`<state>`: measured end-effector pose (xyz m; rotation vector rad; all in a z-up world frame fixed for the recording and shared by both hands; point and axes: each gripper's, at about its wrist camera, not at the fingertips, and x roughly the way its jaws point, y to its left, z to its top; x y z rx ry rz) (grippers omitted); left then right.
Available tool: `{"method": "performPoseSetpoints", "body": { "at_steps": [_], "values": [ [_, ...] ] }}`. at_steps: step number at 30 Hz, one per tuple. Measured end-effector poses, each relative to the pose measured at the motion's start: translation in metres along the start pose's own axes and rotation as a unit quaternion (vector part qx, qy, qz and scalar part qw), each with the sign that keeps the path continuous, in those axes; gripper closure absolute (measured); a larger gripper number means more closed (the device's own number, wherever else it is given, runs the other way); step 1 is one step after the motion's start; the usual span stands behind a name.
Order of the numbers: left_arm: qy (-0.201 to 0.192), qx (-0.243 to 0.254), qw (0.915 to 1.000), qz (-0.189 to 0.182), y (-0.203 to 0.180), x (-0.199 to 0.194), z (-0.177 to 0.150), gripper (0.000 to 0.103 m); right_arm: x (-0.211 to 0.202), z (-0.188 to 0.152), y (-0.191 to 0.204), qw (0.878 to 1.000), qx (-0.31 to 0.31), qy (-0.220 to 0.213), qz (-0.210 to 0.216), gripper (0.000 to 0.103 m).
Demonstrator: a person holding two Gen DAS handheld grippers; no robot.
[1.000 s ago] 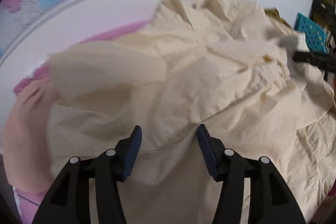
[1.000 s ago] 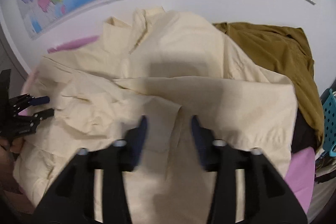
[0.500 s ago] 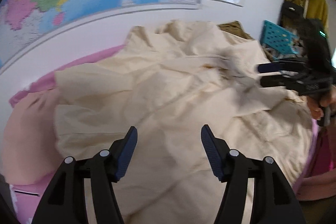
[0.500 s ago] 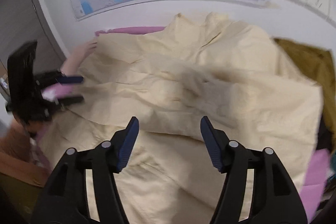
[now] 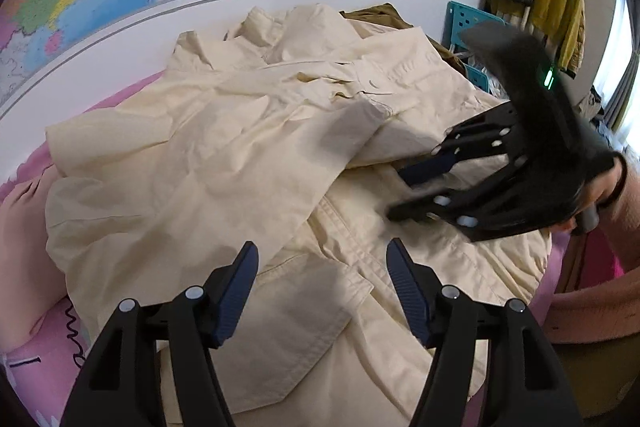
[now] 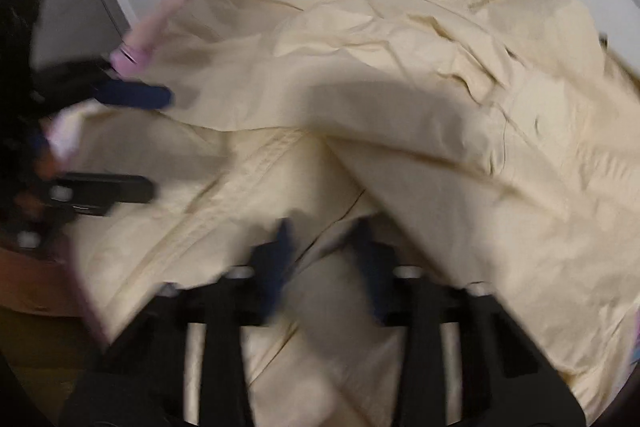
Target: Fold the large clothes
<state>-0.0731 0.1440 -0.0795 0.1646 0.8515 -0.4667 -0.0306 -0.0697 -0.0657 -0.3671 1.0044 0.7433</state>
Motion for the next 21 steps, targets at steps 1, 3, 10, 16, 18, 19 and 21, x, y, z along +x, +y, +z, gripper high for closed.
{"method": "performPoseSetpoints", "body": {
  "at_steps": [1, 3, 10, 16, 18, 19, 21],
  "values": [
    [-0.002, -0.003, 1.0000, 0.003, 0.004, -0.002, 0.001, 0.039, 0.001, 0.002, 0.001, 1.000, 0.000, -0.003, -0.009, 0.087],
    [-0.009, -0.006, 0.9999, 0.002, 0.006, -0.010, -0.001, 0.038, -0.009, 0.007, -0.001, 1.000, 0.008, -0.025, -0.008, 0.094],
    [-0.035, 0.013, 0.9988, -0.032, -0.008, -0.041, -0.011, 0.037, -0.035, 0.032, -0.043, 0.991, 0.082, -0.108, -0.006, 0.098],
    [-0.014, 0.047, 0.9976, -0.050, -0.028, -0.049, -0.039, 0.036, -0.007, 0.044, -0.055, 0.991, 0.093, -0.095, -0.013, 0.097],
    [0.009, 0.064, 0.9978, -0.017, -0.032, -0.045, -0.055, 0.036, -0.006, 0.036, -0.053, 0.993, 0.091, -0.080, -0.007, 0.089],
    [0.020, 0.069, 0.9975, -0.002, -0.031, -0.042, -0.061, 0.036, -0.009, 0.033, -0.056, 0.993, 0.090, -0.078, -0.003, 0.084],
    [0.045, 0.065, 0.9965, 0.028, -0.027, -0.031, -0.072, 0.035, -0.026, 0.019, -0.059, 0.991, 0.094, -0.091, 0.006, 0.069]
  ]
}}
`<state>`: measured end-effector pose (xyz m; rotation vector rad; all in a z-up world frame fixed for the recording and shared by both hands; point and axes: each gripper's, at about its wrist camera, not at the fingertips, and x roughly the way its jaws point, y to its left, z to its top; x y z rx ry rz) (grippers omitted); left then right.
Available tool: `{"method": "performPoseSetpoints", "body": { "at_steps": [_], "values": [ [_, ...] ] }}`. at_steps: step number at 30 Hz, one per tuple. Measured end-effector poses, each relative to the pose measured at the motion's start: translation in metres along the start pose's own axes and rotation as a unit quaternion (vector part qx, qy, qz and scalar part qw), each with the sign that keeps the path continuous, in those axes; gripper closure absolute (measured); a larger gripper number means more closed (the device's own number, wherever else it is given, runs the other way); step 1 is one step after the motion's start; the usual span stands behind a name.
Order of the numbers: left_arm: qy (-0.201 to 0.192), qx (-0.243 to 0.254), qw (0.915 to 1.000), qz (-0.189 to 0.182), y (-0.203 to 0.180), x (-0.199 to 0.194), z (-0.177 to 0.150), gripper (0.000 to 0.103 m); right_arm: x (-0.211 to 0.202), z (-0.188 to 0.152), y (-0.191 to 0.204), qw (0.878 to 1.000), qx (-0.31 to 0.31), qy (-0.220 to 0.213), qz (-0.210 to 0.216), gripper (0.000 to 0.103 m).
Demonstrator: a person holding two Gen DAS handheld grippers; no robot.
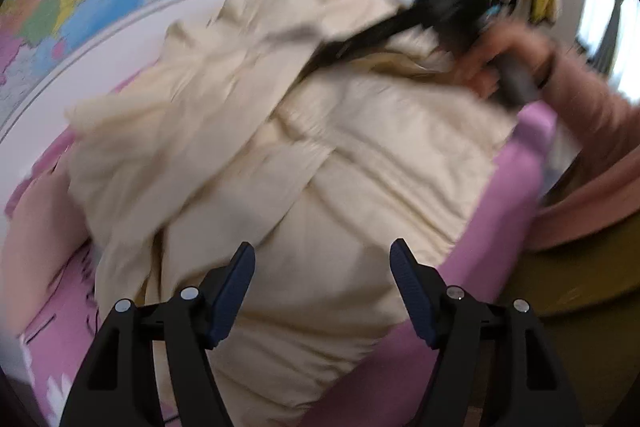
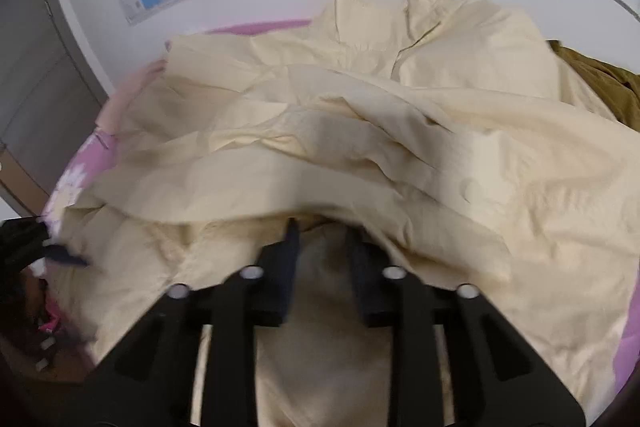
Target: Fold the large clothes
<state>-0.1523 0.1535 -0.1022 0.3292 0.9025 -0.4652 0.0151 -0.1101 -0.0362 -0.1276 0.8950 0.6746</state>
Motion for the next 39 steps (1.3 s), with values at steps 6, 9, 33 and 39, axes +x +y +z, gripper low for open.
{"method": "performPoseSetpoints", "body": {
  "at_steps": [6, 9, 33, 39],
  "values": [
    [-0.016, -0.057, 0.9982, 0.002, 0.012, 0.003, 0.000, 0.036, -0.093, -0.046, -0.031, 0.997, 0.030, -0.069, -0.021, 0.036],
    [-0.053, -0.087, 0.9948, -0.003, 0.020, -0.015, -0.005, 0.036, -0.134, -0.086, -0.061, 0.992, 0.064, -0.087, -0.069, 0.019],
    [-0.122, -0.318, 0.9361, -0.090, 0.070, -0.046, -0.071, 0.088, -0.149, -0.164, -0.086, 0.964, 0.201, -0.110, 0.133, 0.093],
    [-0.146, -0.294, 0.9403, -0.090, 0.070, -0.103, -0.079, 0.087, -0.192, -0.178, -0.062, 0.969, 0.176, -0.110, 0.133, 0.094]
  ]
}}
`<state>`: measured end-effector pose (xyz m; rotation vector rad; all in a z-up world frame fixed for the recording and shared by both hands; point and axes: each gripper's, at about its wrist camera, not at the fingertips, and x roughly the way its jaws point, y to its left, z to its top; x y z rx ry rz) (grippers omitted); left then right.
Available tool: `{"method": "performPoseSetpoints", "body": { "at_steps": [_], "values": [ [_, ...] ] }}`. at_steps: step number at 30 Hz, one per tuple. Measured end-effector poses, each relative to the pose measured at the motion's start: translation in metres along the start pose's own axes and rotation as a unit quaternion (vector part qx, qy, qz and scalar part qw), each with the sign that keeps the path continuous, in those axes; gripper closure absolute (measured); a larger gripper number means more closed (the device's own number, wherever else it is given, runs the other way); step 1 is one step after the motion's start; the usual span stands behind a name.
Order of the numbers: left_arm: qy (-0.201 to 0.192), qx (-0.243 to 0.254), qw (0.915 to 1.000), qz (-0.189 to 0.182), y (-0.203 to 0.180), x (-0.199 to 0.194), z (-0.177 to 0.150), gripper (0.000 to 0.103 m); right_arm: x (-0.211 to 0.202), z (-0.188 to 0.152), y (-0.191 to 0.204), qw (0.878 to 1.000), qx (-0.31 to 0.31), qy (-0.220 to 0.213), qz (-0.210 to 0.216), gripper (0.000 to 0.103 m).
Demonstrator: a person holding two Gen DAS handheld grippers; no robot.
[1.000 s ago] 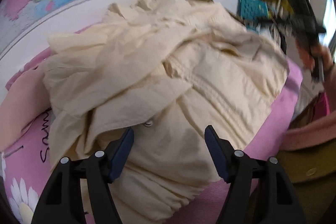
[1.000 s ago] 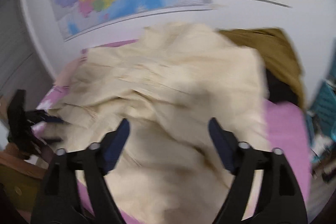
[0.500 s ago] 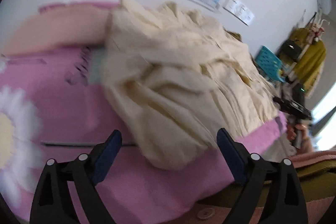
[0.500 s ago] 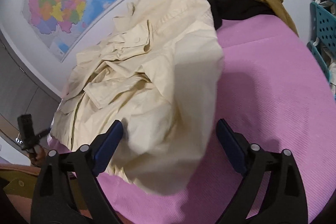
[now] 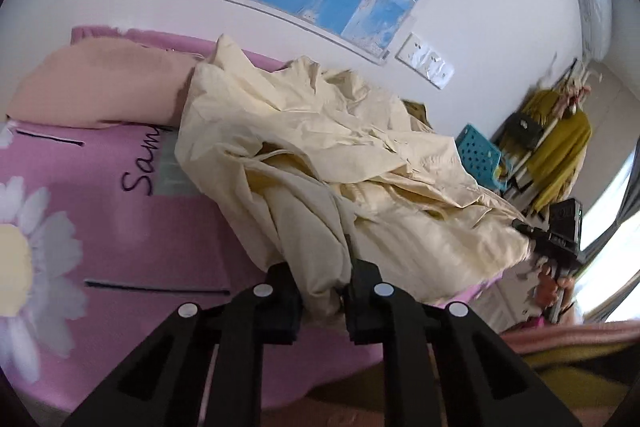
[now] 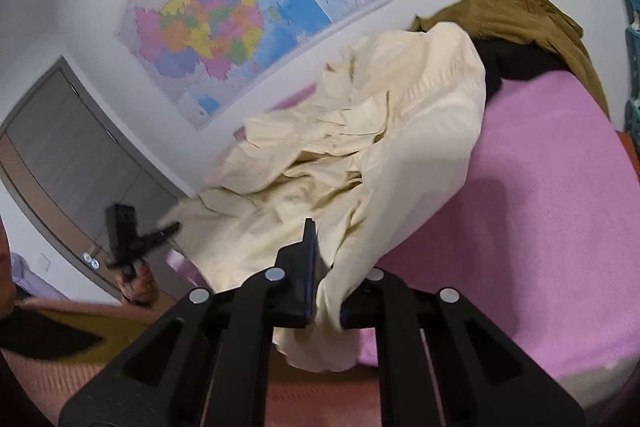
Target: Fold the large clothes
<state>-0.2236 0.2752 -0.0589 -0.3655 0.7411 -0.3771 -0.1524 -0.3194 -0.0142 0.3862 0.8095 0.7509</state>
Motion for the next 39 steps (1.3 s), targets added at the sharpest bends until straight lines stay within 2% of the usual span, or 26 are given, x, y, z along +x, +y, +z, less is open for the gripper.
{"method": "performPoseSetpoints", "body": {
  "at_steps": [1, 2, 3, 4, 5, 6, 8, 10, 11, 14, 16, 18, 20, 21, 24, 27, 30, 33, 34, 35, 36, 37, 39],
  "values": [
    [0.011, 0.014, 0.9998, 0.007, -0.002, 0.002, -0.004, 0.083, 0.003, -0.006, -0.007, 1.000, 0.008, 0.020, -0.022, 0.091],
    [0.028, 0.027, 0.9991, 0.020, -0.004, 0.008, -0.009, 0.080, 0.007, -0.011, -0.016, 0.998, 0.021, 0.037, -0.042, 0.083],
    [0.045, 0.037, 0.9978, 0.033, -0.005, 0.015, -0.012, 0.073, 0.012, -0.015, -0.025, 0.996, 0.035, 0.057, -0.061, 0.071],
    [0.060, 0.052, 0.9957, 0.048, -0.006, 0.022, -0.014, 0.066, 0.018, -0.018, -0.038, 0.990, 0.050, 0.079, -0.104, 0.063],
    [0.069, 0.071, 0.9930, 0.065, -0.010, 0.028, -0.016, 0.063, 0.018, -0.018, -0.044, 0.986, 0.056, 0.081, -0.134, 0.049],
    [0.066, 0.079, 0.9919, 0.073, -0.011, 0.029, -0.016, 0.061, 0.014, -0.014, -0.050, 0.979, 0.058, 0.077, -0.181, 0.044],
    [0.044, 0.095, 0.9922, 0.068, -0.009, 0.017, -0.013, 0.056, 0.004, -0.002, -0.048, 0.978, 0.058, 0.055, -0.195, 0.041],
    [0.003, 0.105, 0.9927, 0.058, -0.011, -0.002, -0.004, 0.043, -0.001, 0.017, -0.028, 0.978, 0.010, 0.028, -0.209, 0.041],
    [-0.014, 0.113, 0.9917, 0.060, -0.013, -0.010, -0.001, 0.041, 0.002, 0.027, -0.015, 0.976, -0.021, 0.021, -0.215, 0.039],
    [-0.058, 0.140, 0.9872, 0.050, -0.023, -0.032, 0.008, 0.039, 0.032, 0.059, 0.020, 0.978, -0.097, 0.010, -0.186, 0.039],
    [-0.083, 0.150, 0.9837, 0.055, -0.028, -0.039, 0.016, 0.031, 0.069, 0.083, 0.038, 0.977, -0.134, 0.016, -0.168, 0.040],
    [-0.089, 0.152, 0.9826, 0.059, -0.032, -0.031, 0.024, 0.031, 0.109, 0.104, 0.048, 0.976, -0.155, 0.031, -0.151, 0.044],
    [-0.072, 0.151, 0.9849, 0.043, -0.038, -0.009, 0.033, 0.031, 0.158, 0.133, 0.051, 0.977, -0.161, 0.052, -0.133, 0.049],
    [-0.059, 0.153, 0.9856, 0.041, -0.042, 0.005, 0.038, 0.031, 0.175, 0.141, 0.052, 0.977, -0.161, 0.062, -0.128, 0.055],
    [-0.020, 0.159, 0.9868, 0.019, -0.054, 0.043, 0.046, 0.031, 0.248, 0.174, 0.048, 0.976, -0.150, 0.098, -0.122, 0.056],
    [0.003, 0.172, 0.9851, 0.000, -0.065, 0.069, 0.049, 0.031, 0.302, 0.189, 0.036, 0.972, -0.129, 0.132, -0.147, 0.056],
    [0.023, 0.182, 0.9829, -0.016, -0.073, 0.091, 0.051, 0.031, 0.339, 0.193, 0.019, 0.969, -0.099, 0.161, -0.161, 0.055],
    [0.044, 0.179, 0.9823, -0.031, -0.073, 0.106, 0.051, 0.030, 0.361, 0.188, 0.007, 0.960, -0.103, 0.187, -0.179, 0.055],
    [0.050, 0.176, 0.9825, -0.036, -0.072, 0.109, 0.052, 0.030, 0.361, 0.187, 0.008, 0.960, -0.112, 0.180, -0.183, 0.058],
    [0.054, 0.172, 0.9828, -0.038, -0.070, 0.112, 0.052, 0.030, 0.360, 0.186, 0.010, 0.957, -0.126, 0.175, -0.194, 0.080],
    [0.058, 0.168, 0.9832, -0.039, -0.068, 0.112, 0.053, 0.030, 0.359, 0.186, 0.011, 0.952, -0.144, 0.173, -0.209, 0.096],
    [0.062, 0.164, 0.9836, -0.042, -0.065, 0.114, 0.054, 0.030, 0.357, 0.186, 0.010, 0.956, -0.136, 0.176, -0.192, 0.100],
    [0.064, 0.157, 0.9847, -0.041, -0.060, 0.113, 0.057, 0.030, 0.351, 0.189, 0.008, 0.959, -0.132, 0.169, -0.187, 0.100]
  ]
}}
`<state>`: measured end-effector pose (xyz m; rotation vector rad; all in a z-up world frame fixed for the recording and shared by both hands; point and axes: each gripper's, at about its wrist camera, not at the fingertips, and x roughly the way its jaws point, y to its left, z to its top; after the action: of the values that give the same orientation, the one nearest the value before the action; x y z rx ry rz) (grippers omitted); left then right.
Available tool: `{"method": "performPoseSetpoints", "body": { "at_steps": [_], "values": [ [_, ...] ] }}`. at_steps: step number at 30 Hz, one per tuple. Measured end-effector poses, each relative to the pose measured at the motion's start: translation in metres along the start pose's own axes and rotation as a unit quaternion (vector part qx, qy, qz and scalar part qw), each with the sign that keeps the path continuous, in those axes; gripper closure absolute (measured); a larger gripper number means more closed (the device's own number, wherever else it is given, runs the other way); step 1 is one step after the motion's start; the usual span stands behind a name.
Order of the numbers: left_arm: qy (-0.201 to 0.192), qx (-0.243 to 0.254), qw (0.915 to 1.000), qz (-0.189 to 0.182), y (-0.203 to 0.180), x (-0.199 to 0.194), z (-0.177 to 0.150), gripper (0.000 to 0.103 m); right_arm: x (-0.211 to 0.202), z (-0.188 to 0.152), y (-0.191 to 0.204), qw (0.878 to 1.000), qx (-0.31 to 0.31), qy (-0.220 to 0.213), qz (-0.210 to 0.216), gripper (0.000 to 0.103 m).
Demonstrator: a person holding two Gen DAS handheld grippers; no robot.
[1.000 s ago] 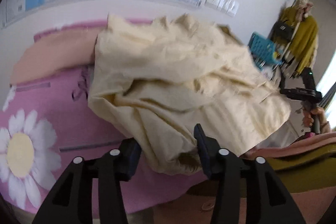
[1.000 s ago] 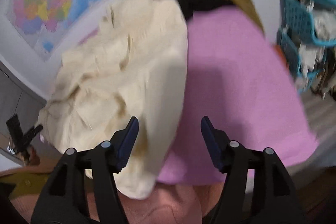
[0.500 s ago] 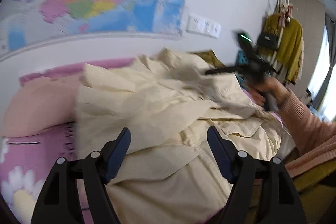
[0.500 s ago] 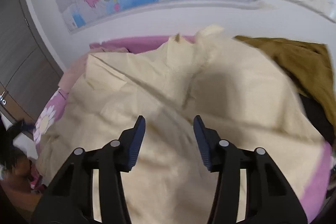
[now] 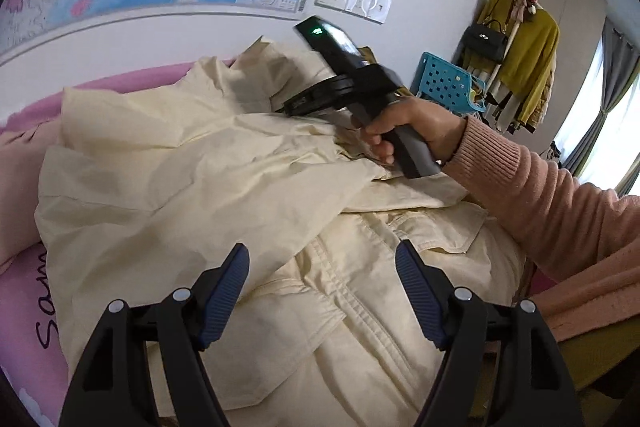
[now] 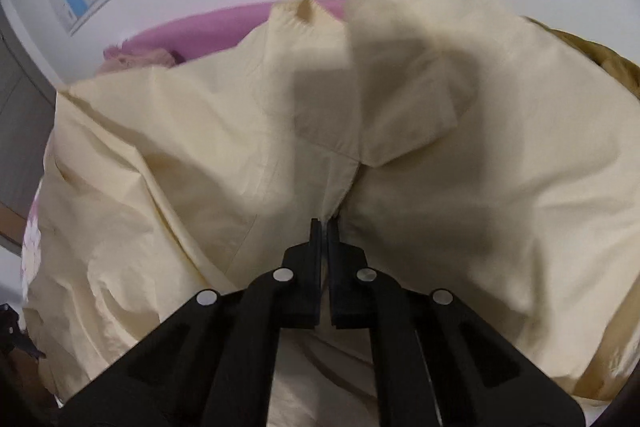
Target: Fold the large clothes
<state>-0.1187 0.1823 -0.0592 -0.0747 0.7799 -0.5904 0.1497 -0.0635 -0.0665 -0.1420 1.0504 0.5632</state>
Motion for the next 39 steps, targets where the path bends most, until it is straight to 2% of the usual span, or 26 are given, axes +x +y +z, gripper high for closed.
{"method": "performPoseSetpoints", "body": {
  "at_steps": [4, 6, 8, 12, 14, 18, 20, 22, 24, 25, 28, 30, 32, 36, 39],
  "values": [
    [-0.006, -0.002, 0.9998, 0.017, 0.007, -0.008, 0.001, 0.029, -0.028, 0.011, 0.005, 0.999, -0.018, -0.051, -0.002, 0.101],
    [-0.007, 0.005, 0.9991, 0.041, 0.011, -0.010, 0.001, 0.028, -0.039, 0.020, 0.010, 0.997, -0.031, -0.076, -0.017, 0.101],
    [0.003, 0.000, 0.9986, 0.052, 0.018, -0.009, -0.002, 0.027, -0.042, 0.030, 0.008, 0.995, -0.028, -0.089, -0.022, 0.101],
    [0.043, 0.001, 0.9959, 0.080, 0.028, 0.004, -0.019, 0.027, -0.025, 0.041, 0.000, 0.996, -0.027, -0.078, -0.024, 0.101],
    [0.059, -0.005, 0.9949, 0.082, 0.031, 0.009, -0.028, 0.028, -0.022, 0.045, -0.002, 0.997, -0.022, -0.076, -0.016, 0.101],
    [0.062, 0.041, 0.9930, 0.091, 0.016, 0.006, -0.042, 0.025, -0.013, 0.044, -0.001, 0.997, -0.027, -0.067, -0.020, 0.100],
    [0.068, 0.058, 0.9908, 0.102, 0.009, 0.005, -0.049, 0.025, -0.005, 0.038, -0.001, 0.997, -0.035, -0.051, -0.042, 0.100],
    [0.069, 0.055, 0.9909, 0.102, 0.010, 0.000, -0.052, 0.025, -0.013, 0.033, -0.002, 0.998, -0.033, -0.051, -0.035, 0.092],
    [0.060, 0.041, 0.9924, 0.099, 0.013, -0.011, -0.054, 0.025, -0.045, 0.021, -0.007, 0.996, -0.028, -0.083, -0.028, 0.055],
    [0.051, 0.033, 0.9938, 0.093, 0.015, -0.016, -0.053, 0.025, -0.059, 0.014, -0.007, 0.994, -0.027, -0.100, -0.022, 0.050],
    [0.004, -0.001, 0.9972, 0.075, 0.024, -0.043, -0.052, 0.025, -0.107, -0.019, -0.019, 0.992, -0.020, -0.127, 0.014, 0.049],
    [-0.020, -0.016, 0.9952, 0.095, 0.030, -0.056, -0.050, 0.025, -0.121, -0.043, -0.020, 0.991, -0.022, -0.127, 0.026, 0.052],
    [-0.026, -0.029, 0.9926, 0.115, 0.036, -0.062, -0.049, 0.025, -0.126, -0.074, -0.016, 0.993, -0.036, -0.113, 0.028, 0.052],
    [-0.010, -0.059, 0.9884, 0.140, 0.047, -0.059, -0.054, 0.025, -0.113, -0.125, -0.010, 0.996, -0.049, -0.063, 0.036, 0.058],
    [0.026, -0.050, 0.9851, 0.162, 0.047, -0.043, -0.065, 0.025, -0.088, -0.146, -0.012, 0.999, -0.039, -0.019, 0.010, 0.058]
  ]
}}
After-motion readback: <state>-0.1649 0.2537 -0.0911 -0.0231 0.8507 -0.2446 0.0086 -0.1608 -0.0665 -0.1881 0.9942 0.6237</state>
